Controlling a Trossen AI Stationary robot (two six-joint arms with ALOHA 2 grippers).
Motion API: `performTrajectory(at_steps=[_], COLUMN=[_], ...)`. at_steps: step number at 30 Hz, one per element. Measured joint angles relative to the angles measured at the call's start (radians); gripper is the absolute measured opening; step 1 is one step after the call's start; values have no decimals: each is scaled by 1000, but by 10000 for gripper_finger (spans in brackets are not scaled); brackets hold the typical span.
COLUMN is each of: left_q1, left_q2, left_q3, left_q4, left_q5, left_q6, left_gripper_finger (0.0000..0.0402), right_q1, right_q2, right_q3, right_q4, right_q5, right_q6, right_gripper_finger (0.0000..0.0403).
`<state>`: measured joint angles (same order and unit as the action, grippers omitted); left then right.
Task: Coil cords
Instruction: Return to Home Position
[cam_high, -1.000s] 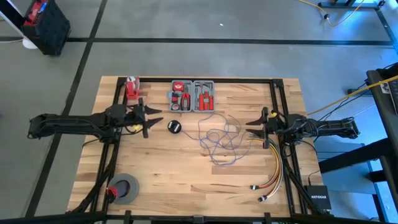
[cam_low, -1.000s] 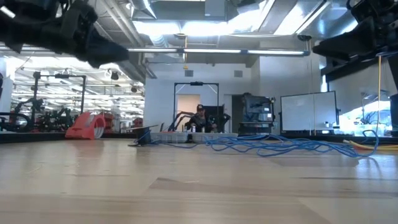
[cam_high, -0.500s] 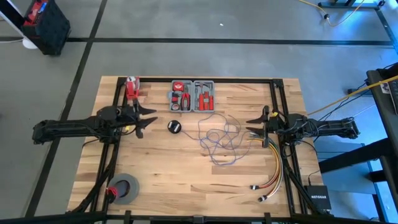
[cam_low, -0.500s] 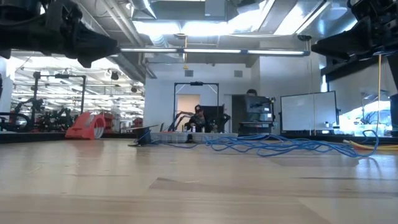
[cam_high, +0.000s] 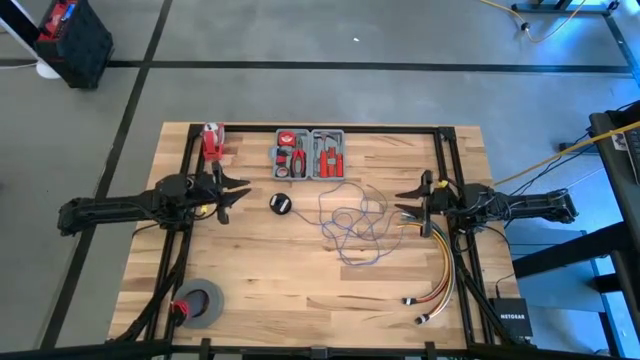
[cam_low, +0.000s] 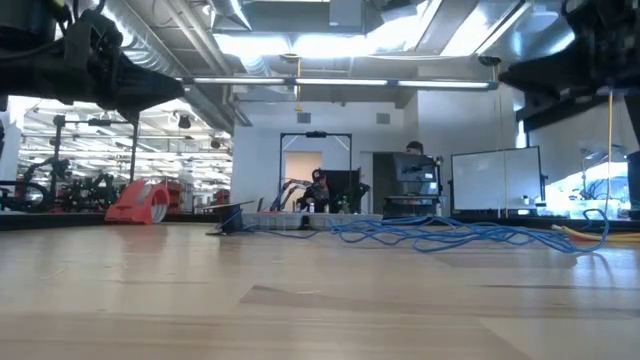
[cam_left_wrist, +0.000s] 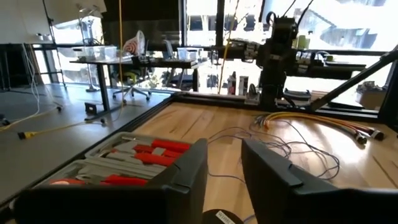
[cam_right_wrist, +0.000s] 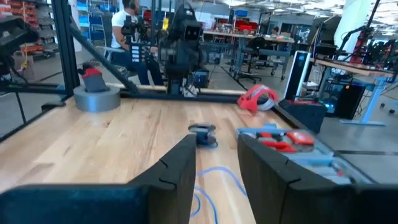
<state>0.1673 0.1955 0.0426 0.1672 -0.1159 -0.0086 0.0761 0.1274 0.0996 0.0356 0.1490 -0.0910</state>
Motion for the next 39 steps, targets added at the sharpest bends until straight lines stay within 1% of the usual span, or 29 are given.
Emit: performTrajectory(at_steps=[2,5,8,11,12,15,17,18,21,23,28,39], left_q1=[0,0,3,11,11,10,10,11,11,11,11,11], left_q2=[-43,-113,-187,-192,-192,-193,-192,-192,-192,-186,-183,-183], left_q3=[-11,-29,-33,-33,-33,-33,-33,-33,-33,-33,-33,-33], left_q4=[-24,-55,-102,-128,-142,-152,-154,-153,-145,-140,-141,-141], left_q5=[-1,-1,-2,2,13,84,102,96,27,8,9,9], left_q6=[-2,1,12,-3,-6,-15,-15,-14,5,22,35,35], left_gripper_finger=[80,57,33,9,5,5,5,4,1,4,13,15], right_q1=[0,0,0,0,0,0,0,0,0,0,1,1], right_q2=[-12,-43,-85,-127,-126,-125,-126,-125,-124,-117,-117,-117], right_q3=[-47,-86,-86,-87,-87,-87,-87,-87,-88,-88,-88,-89], right_q4=[36,58,24,19,20,13,13,13,13,13,15,19], right_q5=[0,28,43,24,18,14,14,14,18,35,43,48], right_q6=[0,2,10,12,12,13,13,12,3,0,-2,-4], right_gripper_finger=[119,96,57,13,7,17,21,22,23,23,23,24])
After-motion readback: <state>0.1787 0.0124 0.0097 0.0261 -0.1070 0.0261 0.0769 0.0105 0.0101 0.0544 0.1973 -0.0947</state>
